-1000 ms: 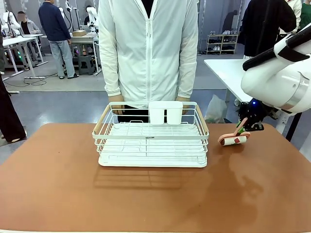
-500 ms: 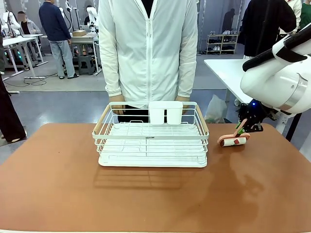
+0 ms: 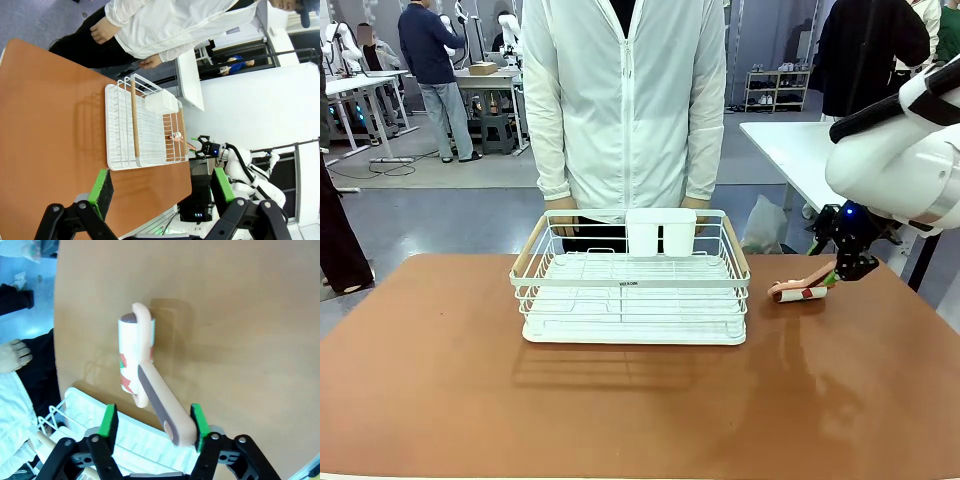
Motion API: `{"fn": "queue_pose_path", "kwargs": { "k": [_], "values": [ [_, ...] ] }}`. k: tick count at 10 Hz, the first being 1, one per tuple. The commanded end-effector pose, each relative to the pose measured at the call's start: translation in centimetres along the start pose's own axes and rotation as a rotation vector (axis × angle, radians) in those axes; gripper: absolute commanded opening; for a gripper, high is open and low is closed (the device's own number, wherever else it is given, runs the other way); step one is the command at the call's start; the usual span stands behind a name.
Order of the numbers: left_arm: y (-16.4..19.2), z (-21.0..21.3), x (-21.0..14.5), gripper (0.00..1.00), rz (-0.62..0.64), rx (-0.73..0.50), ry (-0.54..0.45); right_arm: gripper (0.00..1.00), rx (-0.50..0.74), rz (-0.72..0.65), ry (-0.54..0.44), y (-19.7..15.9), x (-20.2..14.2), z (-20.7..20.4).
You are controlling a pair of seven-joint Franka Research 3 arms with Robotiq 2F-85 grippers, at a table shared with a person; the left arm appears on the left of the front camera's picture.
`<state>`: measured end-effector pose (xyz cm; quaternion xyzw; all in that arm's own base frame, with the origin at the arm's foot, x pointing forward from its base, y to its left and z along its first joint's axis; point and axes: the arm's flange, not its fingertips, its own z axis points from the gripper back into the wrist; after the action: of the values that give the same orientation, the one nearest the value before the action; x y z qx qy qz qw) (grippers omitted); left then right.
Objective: Clean the table.
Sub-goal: Place the Lint Roller down when the Dish drying rack is positioned in the middle of the table.
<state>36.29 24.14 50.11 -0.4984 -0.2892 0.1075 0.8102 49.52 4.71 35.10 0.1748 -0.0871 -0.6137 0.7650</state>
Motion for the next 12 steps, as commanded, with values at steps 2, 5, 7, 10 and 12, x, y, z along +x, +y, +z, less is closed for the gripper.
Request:
{"fn": "queue_pose_path", "kwargs": {
  "k": [2, 5, 7, 10, 12],
  "values": [
    [0.0, 0.3, 0.0, 1.0, -0.005, -0.024, -0.006, 1.0, -0.122, -0.008, -0.072, -0.3, -2.5, 3.8],
    [0.0, 0.3, 0.0, 1.0, -0.005, -0.024, -0.006, 1.0, -0.147, -0.035, -0.033, 0.2, -2.5, 4.9],
    [0.0, 0.3, 0.0, 1.0, -0.005, -0.024, -0.006, 1.0, -0.138, 0.009, -0.038, -0.4, -1.9, 4.6],
    [0.0, 0.3, 0.0, 1.0, -0.005, -0.024, -0.006, 1.0, -0.138, 0.009, -0.038, -0.4, -1.9, 4.6],
    [0.0, 0.3, 0.0, 1.0, -0.005, -0.024, -0.006, 1.0, -0.138, 0.009, -0.038, -0.4, -1.9, 4.6]
  ]
}}
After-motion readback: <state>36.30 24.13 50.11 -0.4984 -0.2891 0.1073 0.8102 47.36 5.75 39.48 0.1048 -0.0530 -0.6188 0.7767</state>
